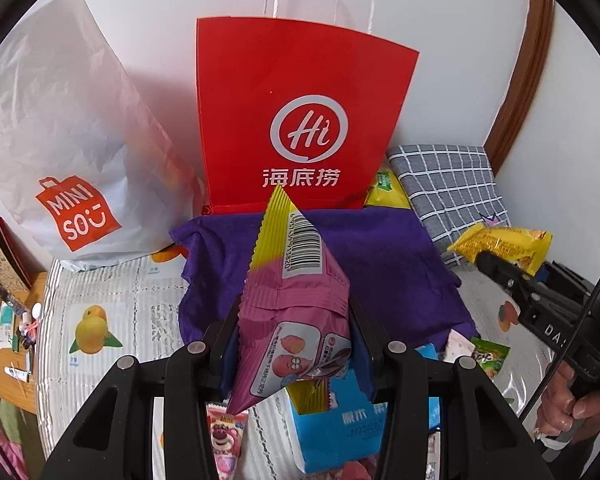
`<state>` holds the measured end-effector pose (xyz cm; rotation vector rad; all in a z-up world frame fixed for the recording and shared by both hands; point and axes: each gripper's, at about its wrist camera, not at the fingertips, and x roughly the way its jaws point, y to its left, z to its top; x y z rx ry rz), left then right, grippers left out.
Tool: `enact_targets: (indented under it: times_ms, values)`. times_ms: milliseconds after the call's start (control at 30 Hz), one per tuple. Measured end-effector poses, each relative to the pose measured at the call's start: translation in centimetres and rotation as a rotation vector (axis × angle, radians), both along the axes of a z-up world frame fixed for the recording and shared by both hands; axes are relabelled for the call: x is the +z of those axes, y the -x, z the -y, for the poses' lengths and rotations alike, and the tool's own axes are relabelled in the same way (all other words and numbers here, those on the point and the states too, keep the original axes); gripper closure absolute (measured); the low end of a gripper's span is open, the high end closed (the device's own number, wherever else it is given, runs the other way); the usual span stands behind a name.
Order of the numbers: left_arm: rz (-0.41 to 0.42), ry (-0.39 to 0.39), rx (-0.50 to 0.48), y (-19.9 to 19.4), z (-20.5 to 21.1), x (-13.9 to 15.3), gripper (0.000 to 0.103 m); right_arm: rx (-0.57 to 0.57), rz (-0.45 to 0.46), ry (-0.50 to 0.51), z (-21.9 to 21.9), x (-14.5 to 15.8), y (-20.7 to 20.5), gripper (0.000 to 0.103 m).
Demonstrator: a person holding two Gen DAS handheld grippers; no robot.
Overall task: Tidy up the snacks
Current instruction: 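Carry both held bags up and over the purple towel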
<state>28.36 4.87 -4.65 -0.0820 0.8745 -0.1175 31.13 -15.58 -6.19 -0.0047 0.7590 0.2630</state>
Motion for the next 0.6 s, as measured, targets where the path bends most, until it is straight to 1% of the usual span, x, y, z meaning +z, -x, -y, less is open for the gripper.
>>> enact_targets:
  times_ms: [267,467,600]
  values:
    - [-0.027,-0.030,-0.010,-2.4,-0.2,-1.4,0.060,-0.015,-0.001,0.011,-0.3,-1.0,-3.3,0.063]
    - [-0.059,-0.038,-0.013,-4.3,-0.6,-3.1,0.060,-0.012,-0.018,0.037,-0.9,-2.7,-5.8,0.063]
    - [-0.078,-0.031,-0.019,-5.7,-0.9,-4.0,0.060,-0.011,-0.038,0.037,-1.3,-3.9,-7.0,0.063]
